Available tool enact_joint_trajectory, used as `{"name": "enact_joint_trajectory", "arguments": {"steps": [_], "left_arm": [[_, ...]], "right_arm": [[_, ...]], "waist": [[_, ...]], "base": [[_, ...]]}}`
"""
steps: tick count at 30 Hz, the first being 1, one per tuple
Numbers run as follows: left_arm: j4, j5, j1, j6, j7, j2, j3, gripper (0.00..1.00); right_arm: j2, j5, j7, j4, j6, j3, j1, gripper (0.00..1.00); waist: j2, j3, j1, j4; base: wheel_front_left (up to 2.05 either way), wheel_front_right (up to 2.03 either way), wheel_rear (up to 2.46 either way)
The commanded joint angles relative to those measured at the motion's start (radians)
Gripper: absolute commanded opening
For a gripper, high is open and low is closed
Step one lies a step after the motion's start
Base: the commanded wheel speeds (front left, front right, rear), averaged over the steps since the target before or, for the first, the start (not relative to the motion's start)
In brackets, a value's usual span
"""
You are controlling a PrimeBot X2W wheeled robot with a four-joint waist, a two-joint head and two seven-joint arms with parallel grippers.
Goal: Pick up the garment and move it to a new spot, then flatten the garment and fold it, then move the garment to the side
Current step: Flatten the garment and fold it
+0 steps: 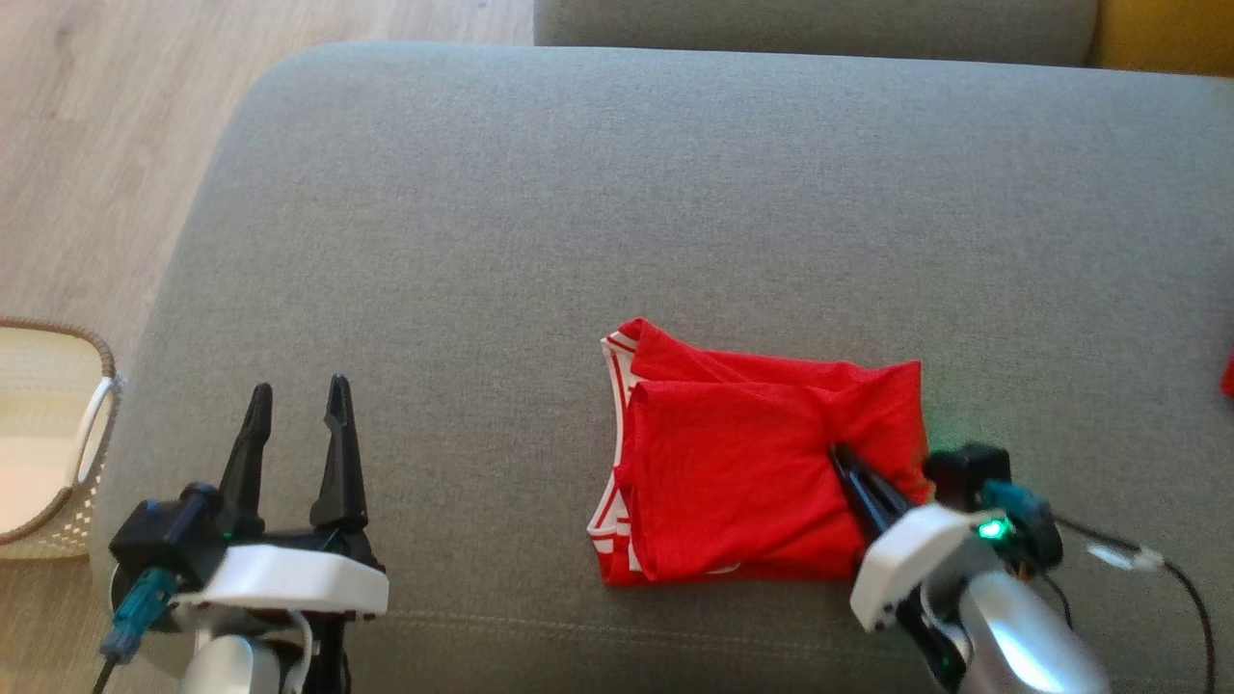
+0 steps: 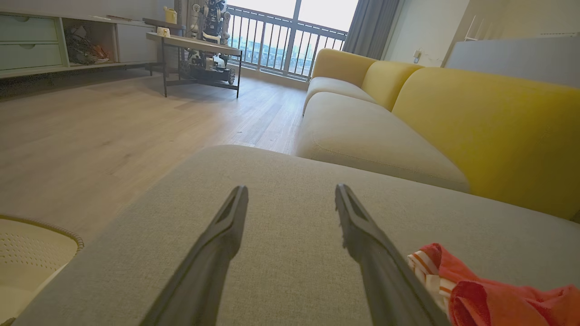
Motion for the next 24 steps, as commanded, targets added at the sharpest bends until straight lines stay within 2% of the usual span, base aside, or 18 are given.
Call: {"name": "enact_joint_trajectory", "arguments": {"steps": [1, 6, 13, 16, 20, 24], "left_arm": [[-0.03, 0.008, -0.047, 0.0, -0.012, 0.005, 0.032, 1.0], [-0.03, 0.013, -0.041, 0.0, -0.012, 0.005, 0.048, 1.0], [-0.041, 0.002, -0.021, 0.006, -0.012, 0.005, 0.049, 1.0], [-0.041, 0.03, -0.013, 0.017, -0.012, 0.005, 0.048, 1.0], [-0.045, 0.043, -0.002, 0.046, -0.012, 0.005, 0.05, 1.0], [-0.052, 0.014, 0.014, 0.061, -0.012, 0.005, 0.039, 1.0]], "right_arm": [[0.011, -0.018, -0.006, 0.013, 0.0, 0.035, -0.073, 0.0], [0.014, -0.006, -0.012, -0.01, 0.0, 0.032, -0.093, 0.0], [0.004, -0.012, -0.013, -0.27, 0.0, -0.096, -0.009, 0.0], [-0.026, -0.12, -0.013, -0.397, 0.0, -0.12, 0.034, 0.0], [-0.015, -0.22, -0.013, -0.522, 0.0, -0.15, 0.088, 0.0], [0.003, -0.243, -0.013, -0.587, 0.0, -0.202, 0.137, 0.0]], "waist": [[0.0, -0.001, -0.0001, -0.01], [0.0, -0.017, -0.0001, -0.04], [0.0, -0.061, -0.0001, -0.107], [0.0, -0.07, -0.0001, -0.138], [0.0, -0.085, -0.0001, -0.172], [0.0, -0.097, -0.0001, -0.19]], "base": [[0.0, 0.0, 0.0], [0.0, 0.0, 0.0], [0.0, 0.0, 0.0], [0.0, 0.0, 0.0], [0.0, 0.0, 0.0], [0.0, 0.0, 0.0]]}}
